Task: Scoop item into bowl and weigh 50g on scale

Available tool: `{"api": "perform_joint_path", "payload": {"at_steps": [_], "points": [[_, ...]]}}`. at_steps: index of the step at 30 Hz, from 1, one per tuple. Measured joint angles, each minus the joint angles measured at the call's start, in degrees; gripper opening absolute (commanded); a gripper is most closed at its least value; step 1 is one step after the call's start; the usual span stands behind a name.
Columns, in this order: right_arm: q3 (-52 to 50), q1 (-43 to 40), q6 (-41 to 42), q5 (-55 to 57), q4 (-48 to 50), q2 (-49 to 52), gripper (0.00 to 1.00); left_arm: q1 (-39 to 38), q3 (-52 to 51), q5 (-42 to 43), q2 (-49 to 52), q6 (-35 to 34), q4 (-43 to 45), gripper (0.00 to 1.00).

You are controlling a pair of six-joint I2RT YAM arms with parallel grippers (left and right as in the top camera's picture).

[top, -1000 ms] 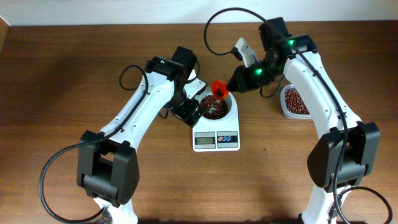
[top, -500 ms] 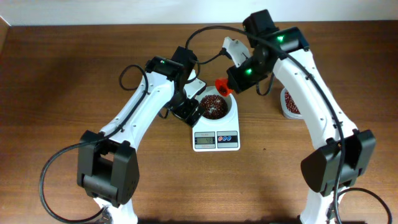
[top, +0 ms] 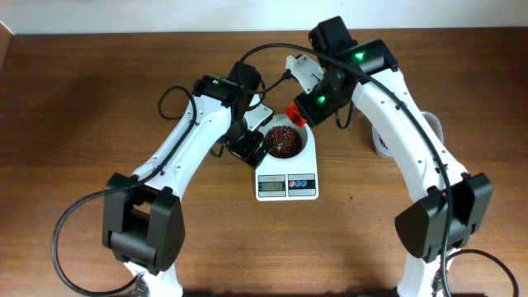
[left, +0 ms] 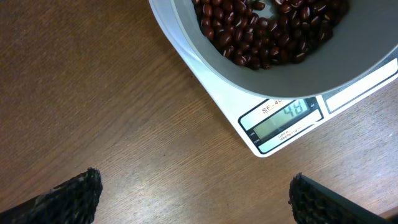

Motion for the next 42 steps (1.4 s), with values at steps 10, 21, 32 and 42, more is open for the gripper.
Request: {"api": "perform_joint_path", "payload": {"at_steps": [10, 21, 32, 42], "points": [[0.0, 0.3, 0.5, 0.0, -0.1, 0.0, 0.04, 0.0, 0.0, 0.0, 0.0, 0.0, 0.0, 0.99], [0.0, -2.6, 6.4, -10.2, -0.1, 0.0, 0.04, 0.0, 0.0, 0.0, 0.0, 0.0, 0.0, 0.99], [0.0, -9.6, 9.1, -18.2, -0.1, 0.0, 0.04, 0.0, 0.0, 0.0, 0.0, 0.0, 0.0, 0.99], [0.0, -28.6, 11.0, -24.0, -4.5, 0.0, 0.04, 0.0, 0.0, 0.0, 0.0, 0.0, 0.0, 0.99]]}}
